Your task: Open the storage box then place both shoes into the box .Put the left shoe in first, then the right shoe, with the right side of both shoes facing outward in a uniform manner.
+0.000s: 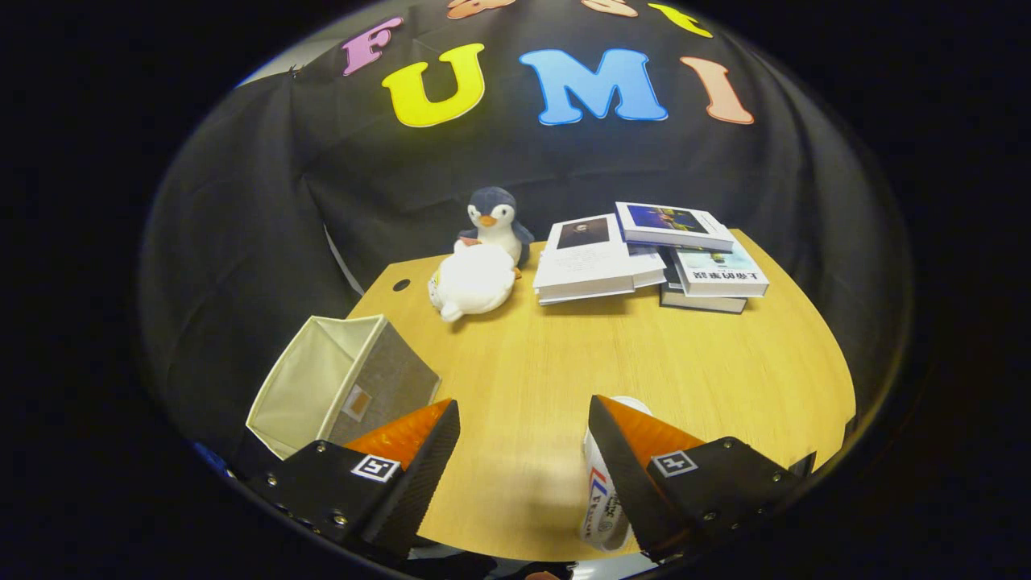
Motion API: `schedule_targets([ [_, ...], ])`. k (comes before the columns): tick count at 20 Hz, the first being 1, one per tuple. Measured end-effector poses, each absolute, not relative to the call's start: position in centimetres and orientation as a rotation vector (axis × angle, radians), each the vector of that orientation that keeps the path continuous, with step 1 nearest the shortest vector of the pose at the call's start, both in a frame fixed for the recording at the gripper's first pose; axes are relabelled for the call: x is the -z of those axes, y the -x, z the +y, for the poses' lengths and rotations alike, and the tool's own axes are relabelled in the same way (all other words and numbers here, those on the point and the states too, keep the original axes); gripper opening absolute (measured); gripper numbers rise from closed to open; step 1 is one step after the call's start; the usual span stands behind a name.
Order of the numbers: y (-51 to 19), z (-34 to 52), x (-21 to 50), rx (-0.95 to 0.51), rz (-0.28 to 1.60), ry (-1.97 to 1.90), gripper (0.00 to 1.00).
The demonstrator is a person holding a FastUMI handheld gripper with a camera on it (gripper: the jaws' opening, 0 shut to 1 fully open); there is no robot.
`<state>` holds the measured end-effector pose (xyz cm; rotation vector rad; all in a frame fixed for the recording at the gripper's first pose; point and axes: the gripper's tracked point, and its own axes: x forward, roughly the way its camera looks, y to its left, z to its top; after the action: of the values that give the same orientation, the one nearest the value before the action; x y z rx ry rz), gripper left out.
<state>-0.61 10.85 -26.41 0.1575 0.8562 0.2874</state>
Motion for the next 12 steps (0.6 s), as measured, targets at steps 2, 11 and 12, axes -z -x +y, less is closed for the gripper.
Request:
schedule_targets([
  [2, 1.1, 9.3, 27.6, -0.269, 0.876, -0.15, 0.98],
  [11, 3.4, 3.4, 32.1, -0.226, 0.966, -0.072, 0.98],
  [12, 3.7, 2.9, 32.6, -0.224, 0.977, -0.063, 0.98],
])
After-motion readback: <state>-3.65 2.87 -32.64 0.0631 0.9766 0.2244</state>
